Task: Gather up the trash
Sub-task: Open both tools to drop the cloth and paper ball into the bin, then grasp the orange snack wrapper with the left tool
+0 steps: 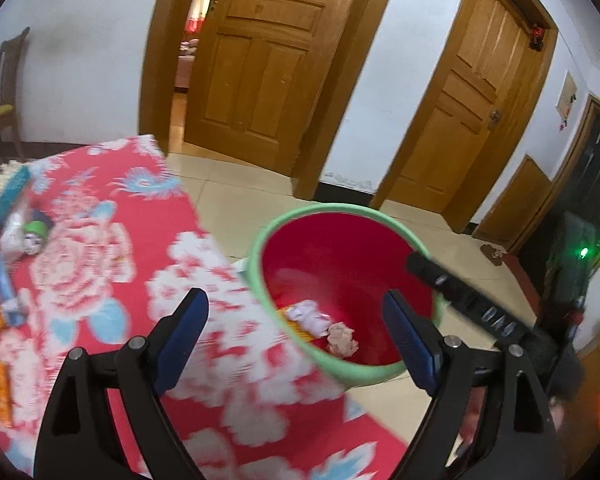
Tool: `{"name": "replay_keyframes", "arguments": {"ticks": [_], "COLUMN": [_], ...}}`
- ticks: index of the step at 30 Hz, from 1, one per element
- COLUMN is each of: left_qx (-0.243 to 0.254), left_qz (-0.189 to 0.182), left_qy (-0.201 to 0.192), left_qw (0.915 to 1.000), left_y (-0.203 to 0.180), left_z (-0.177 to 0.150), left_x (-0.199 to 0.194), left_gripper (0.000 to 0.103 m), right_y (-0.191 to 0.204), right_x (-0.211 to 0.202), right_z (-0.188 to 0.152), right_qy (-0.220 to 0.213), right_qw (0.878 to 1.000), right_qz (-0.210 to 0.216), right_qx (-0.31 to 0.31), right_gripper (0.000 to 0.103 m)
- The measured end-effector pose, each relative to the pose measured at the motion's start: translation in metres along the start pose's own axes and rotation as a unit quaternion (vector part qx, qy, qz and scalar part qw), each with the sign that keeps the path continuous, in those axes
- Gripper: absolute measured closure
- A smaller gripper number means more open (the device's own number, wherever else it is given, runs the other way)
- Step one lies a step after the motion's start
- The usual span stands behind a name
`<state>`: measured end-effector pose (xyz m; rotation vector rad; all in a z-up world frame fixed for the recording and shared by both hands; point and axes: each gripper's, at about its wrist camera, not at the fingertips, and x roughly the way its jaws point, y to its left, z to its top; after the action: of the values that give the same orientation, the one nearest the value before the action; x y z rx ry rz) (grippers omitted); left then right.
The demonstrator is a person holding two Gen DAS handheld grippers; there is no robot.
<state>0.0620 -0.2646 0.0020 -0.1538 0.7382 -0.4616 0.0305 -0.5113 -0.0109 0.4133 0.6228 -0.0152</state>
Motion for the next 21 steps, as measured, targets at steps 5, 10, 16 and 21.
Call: {"name": "replay_keyframes", "arguments": {"ticks": [5,10,16,21], "left_qx": [-0.005,-0.005,-0.025,-0.049], "left_qz": [0.040,0.088,0.124,0.148], "left_qy": [-0.009,-0.021,-0.033,-0.032], "left_qw": [0.9992,0.9959,0.9914,0.9873], "left_y": [0.038,0.075,0.119,0.157], "left_z": [-0.004,-0.002,-0.004,-0.007], "left_x": [-0.028,-0.050,-0.072,-0.085], "left_gripper": [0.013,0.010,0.009,0.009], "right_y": [0.030,0.078,0.121,0.155], "right_x": [-0.008,-0.011,0.013,0.026], "right_z": [0.004,-0.003,-0.016,-0.028], "right_qy": [-0.030,-0.047,-0.014,0.001], "right_qw": [0.998,0.991,0.988,0.985], "right_qz": [0.059,0.119,0.144,0.154], "right_qx": [-0.006,-0.042,-0.046,-0.083], "right_gripper": [0.033,0.028,0.028,0.028]}}
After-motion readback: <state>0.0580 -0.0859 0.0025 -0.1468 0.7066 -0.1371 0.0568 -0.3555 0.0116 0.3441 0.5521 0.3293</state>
